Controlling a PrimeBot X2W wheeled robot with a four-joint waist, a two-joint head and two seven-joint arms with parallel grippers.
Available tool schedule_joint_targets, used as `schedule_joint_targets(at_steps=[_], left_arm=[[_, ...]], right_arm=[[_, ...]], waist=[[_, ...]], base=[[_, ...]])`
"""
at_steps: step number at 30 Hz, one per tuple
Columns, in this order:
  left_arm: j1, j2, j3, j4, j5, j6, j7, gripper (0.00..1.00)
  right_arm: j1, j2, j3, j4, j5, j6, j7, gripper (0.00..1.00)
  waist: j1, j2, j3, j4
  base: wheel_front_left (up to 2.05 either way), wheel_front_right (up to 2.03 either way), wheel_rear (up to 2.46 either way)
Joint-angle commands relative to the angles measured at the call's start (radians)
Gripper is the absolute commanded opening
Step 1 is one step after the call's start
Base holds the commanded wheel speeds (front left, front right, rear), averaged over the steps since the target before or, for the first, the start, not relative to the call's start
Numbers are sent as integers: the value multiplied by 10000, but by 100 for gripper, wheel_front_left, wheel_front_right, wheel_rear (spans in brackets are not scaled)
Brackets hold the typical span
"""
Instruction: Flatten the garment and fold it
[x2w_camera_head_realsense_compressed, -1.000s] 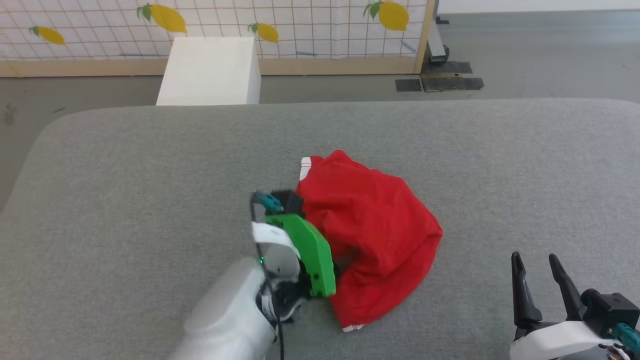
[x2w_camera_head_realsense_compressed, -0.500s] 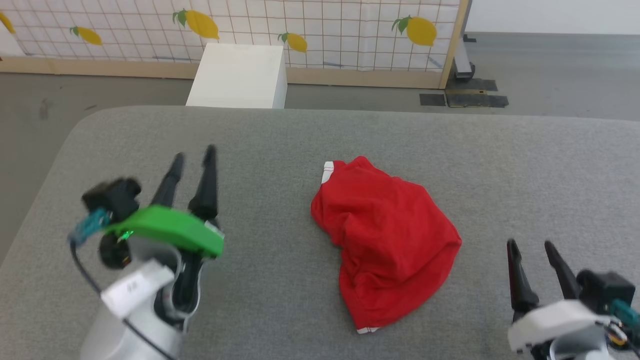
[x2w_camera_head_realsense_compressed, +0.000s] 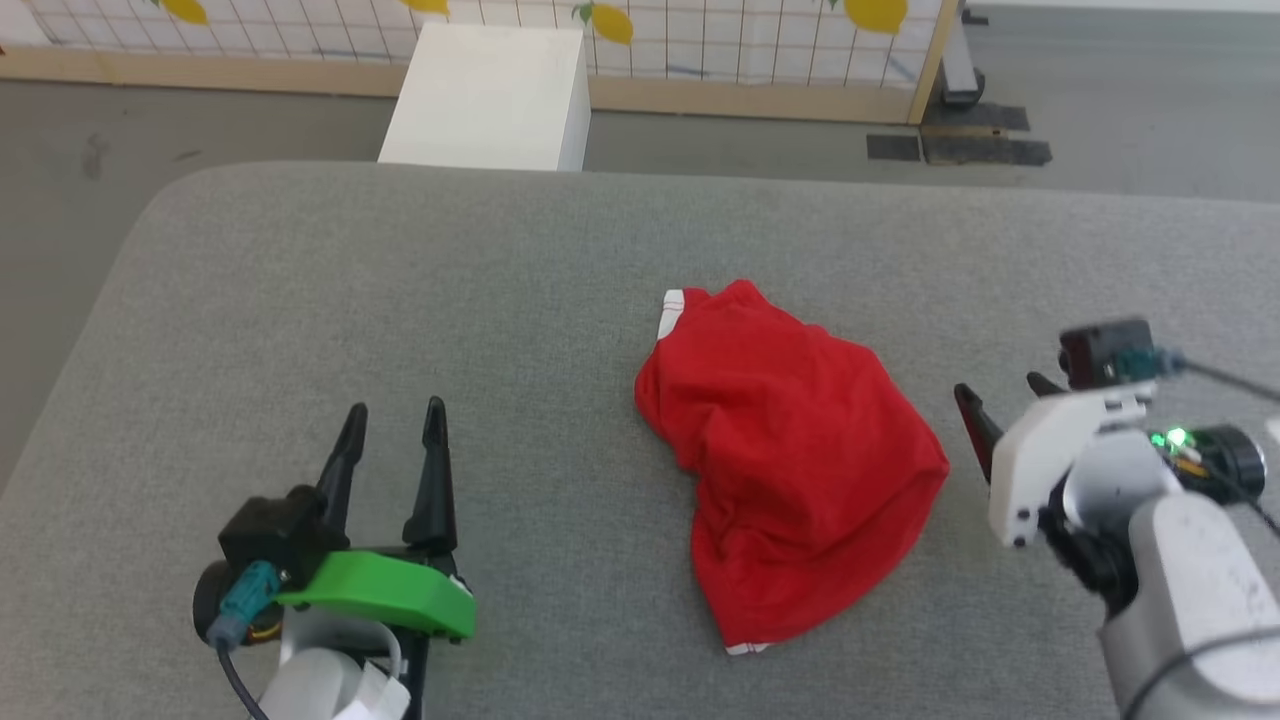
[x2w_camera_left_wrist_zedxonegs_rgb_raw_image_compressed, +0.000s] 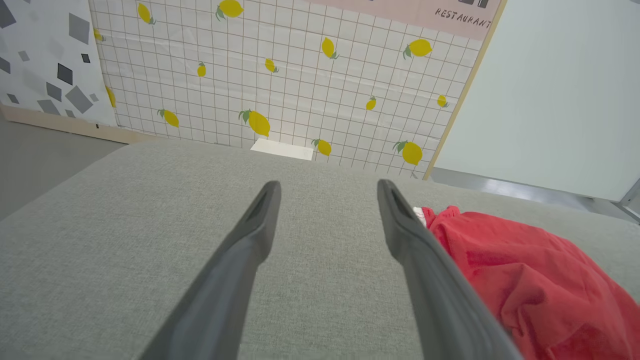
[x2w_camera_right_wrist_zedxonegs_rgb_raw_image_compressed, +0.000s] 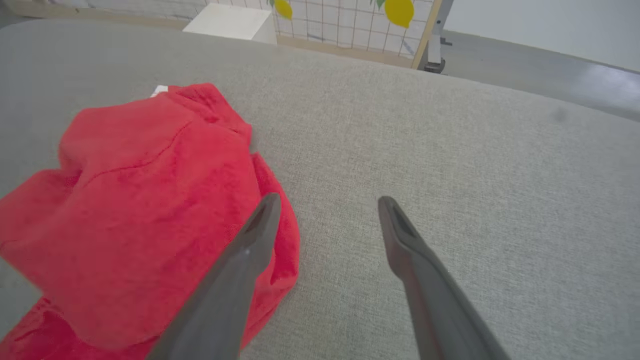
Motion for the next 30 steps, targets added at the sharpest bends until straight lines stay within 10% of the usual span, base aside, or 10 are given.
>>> schedule_joint_targets(at_steps=[1,18,19,20,30], left_arm=[[246,-137,82,-105,232,17,-42,100],[221,-1229,963,-517,1214,-810,-44,100],[227,-1266,1001,-485,1233,-857,-45,100],[232,-1292,1030,-461,1256,-890,-45,100],[437,-1475,1311,-164,1365,-1161,-45,100]], right_arm=[[-448,-191,196,277,-63,-15,525,100],[-2031,-1576,3762,2087,1581,-15,3462,100],[-2046,-1624,3823,2129,1675,-15,3516,23],[-2062,-1648,3792,2148,1743,-15,3483,0],[-2449,-1606,1580,1686,2035,-15,1712,0]], waist=[[0,0,264,93],[0,0,1352,817],[0,0,1345,813],[0,0,1328,801],[0,0,696,259]], base=[[0,0,0],[0,0,0],[0,0,0],[0,0,0],[0,0,0]])
